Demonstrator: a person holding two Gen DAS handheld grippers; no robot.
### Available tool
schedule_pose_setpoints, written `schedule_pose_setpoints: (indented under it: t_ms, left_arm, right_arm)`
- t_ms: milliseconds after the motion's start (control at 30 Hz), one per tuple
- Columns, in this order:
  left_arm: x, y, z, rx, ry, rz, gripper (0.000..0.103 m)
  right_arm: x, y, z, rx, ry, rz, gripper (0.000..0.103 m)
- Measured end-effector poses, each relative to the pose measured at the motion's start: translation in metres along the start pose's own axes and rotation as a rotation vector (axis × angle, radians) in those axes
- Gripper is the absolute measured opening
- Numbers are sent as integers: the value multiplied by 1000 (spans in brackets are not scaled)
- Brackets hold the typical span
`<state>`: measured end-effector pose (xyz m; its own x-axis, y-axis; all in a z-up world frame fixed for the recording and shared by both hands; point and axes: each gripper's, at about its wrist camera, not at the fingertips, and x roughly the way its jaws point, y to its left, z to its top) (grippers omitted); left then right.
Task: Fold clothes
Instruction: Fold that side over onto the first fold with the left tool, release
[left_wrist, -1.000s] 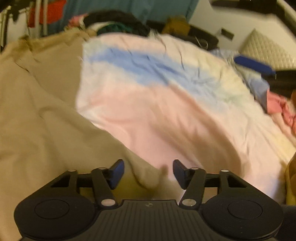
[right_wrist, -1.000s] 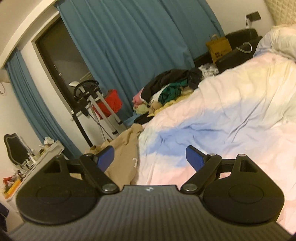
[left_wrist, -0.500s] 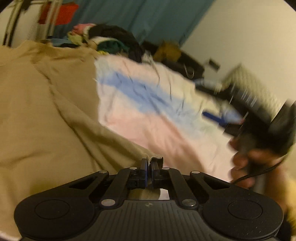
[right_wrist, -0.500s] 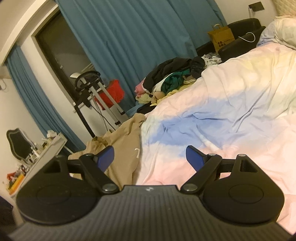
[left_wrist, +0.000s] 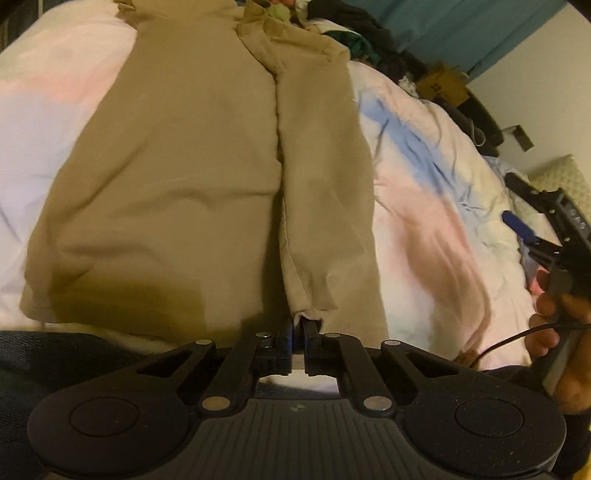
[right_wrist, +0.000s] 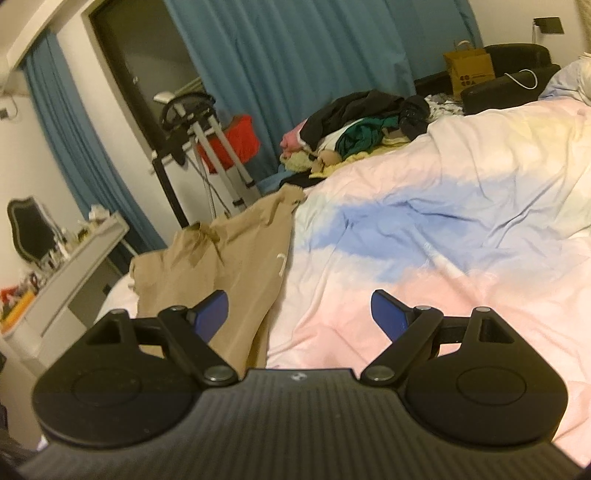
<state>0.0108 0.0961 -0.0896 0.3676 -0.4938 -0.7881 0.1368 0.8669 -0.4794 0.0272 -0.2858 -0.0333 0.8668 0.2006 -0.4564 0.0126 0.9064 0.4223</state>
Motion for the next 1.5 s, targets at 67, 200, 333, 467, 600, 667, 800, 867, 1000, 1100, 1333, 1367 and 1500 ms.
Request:
schedule_pose_setpoints:
  t_ms: [67, 200, 333, 467, 600, 667, 800, 867, 1000, 1100, 1333, 1367, 1500]
  left_arm:
    - [-5, 1, 2, -10, -4, -46, 33]
    - [-12, 10, 6, -81, -33, -113, 69]
    - [-9, 20, 13, -168, -29, -125, 79]
    - [-2, 25, 18, -178, -20, -114, 81]
    - [18, 20, 22, -125, 17, -58, 65]
    - [26, 17, 23, -100, 38, -29, 41]
    - [42, 10, 24, -48, 79, 28, 4]
    - [39, 3, 20, -10, 67, 81, 3]
    - [46, -5, 7, 62, 75, 172, 3]
    - [46, -12, 3, 106, 52, 194, 6]
    - [25, -42, 2, 201, -93, 220, 58]
    - [22, -50, 5, 221, -128, 217, 63]
    - [12, -87, 20, 295, -272, 191, 87]
  right_arm:
    - [3, 3, -3, -13, 19, -7, 86]
    - [11, 9, -6, -25, 53, 1, 86]
    - [16, 14, -9, -38, 79, 13, 86]
    - [20, 16, -11, -43, 99, 18, 86]
    - [22, 17, -11, -18, 111, 51, 86]
    - [22, 17, -12, -18, 116, 53, 86]
    - [22, 17, -15, -18, 123, 43, 86]
    - [22, 18, -16, -19, 124, 46, 86]
    - [22, 23, -16, -42, 122, 59, 86]
    - [22, 27, -18, -64, 125, 67, 86]
    - [17, 32, -19, -78, 110, 77, 86]
    - [15, 32, -18, -77, 100, 79, 86]
    - [7, 32, -16, -70, 46, 64, 86]
